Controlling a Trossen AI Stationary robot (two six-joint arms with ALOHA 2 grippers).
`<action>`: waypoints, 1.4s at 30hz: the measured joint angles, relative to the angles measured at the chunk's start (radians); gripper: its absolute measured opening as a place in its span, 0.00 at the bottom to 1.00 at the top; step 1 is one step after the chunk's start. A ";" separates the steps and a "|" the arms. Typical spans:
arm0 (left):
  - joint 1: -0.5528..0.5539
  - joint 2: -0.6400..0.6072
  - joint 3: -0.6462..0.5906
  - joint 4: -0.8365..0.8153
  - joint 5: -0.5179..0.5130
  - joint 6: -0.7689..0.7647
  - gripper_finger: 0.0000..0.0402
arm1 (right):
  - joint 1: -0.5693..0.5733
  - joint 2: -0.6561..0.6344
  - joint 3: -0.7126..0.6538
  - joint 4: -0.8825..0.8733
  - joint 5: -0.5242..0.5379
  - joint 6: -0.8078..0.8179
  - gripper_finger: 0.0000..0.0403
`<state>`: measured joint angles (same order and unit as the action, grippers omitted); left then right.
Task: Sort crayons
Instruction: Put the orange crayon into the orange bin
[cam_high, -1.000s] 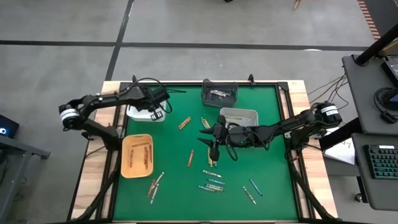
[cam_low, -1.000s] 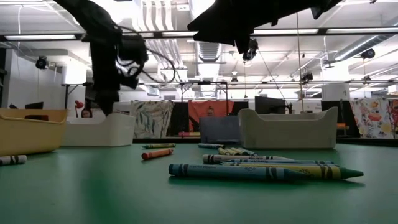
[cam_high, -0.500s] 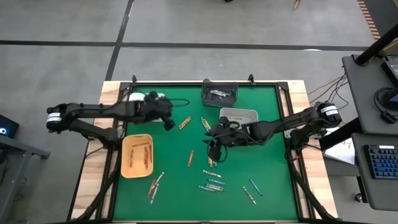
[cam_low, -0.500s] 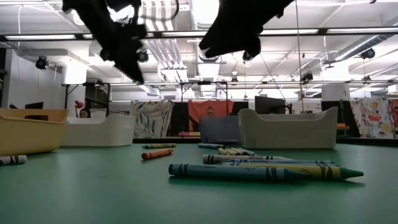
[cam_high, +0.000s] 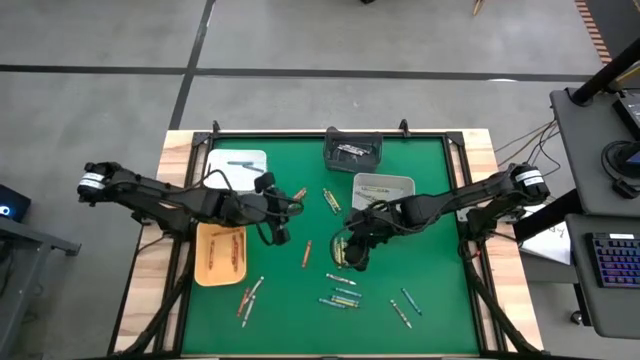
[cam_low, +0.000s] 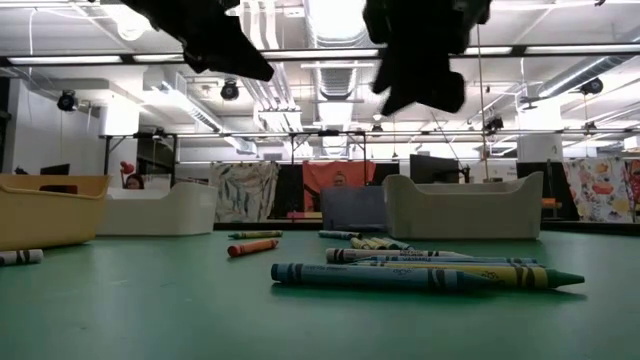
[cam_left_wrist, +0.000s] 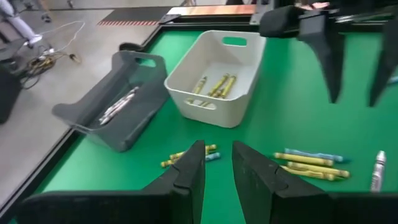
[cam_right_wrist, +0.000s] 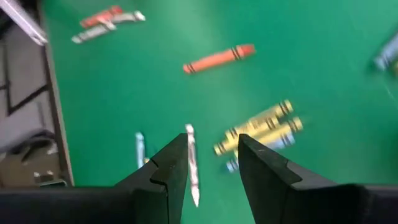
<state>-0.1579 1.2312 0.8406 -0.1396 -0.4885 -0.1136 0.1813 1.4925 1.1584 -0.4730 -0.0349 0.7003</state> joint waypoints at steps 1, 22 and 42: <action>-0.009 0.001 0.000 0.000 0.000 0.000 0.16 | 0.005 0.000 0.000 -0.025 0.000 0.018 0.32; -0.099 0.049 -0.013 0.063 0.000 -0.038 0.16 | 0.116 0.000 0.000 -0.356 -0.200 0.274 0.29; -0.122 0.401 0.063 0.031 0.136 -0.615 0.16 | 0.120 0.000 -0.001 -0.588 -0.227 0.230 0.28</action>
<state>-0.2797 1.6322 0.9034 -0.1085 -0.3526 -0.7284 0.3016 1.4925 1.1572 -1.0615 -0.2619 0.9301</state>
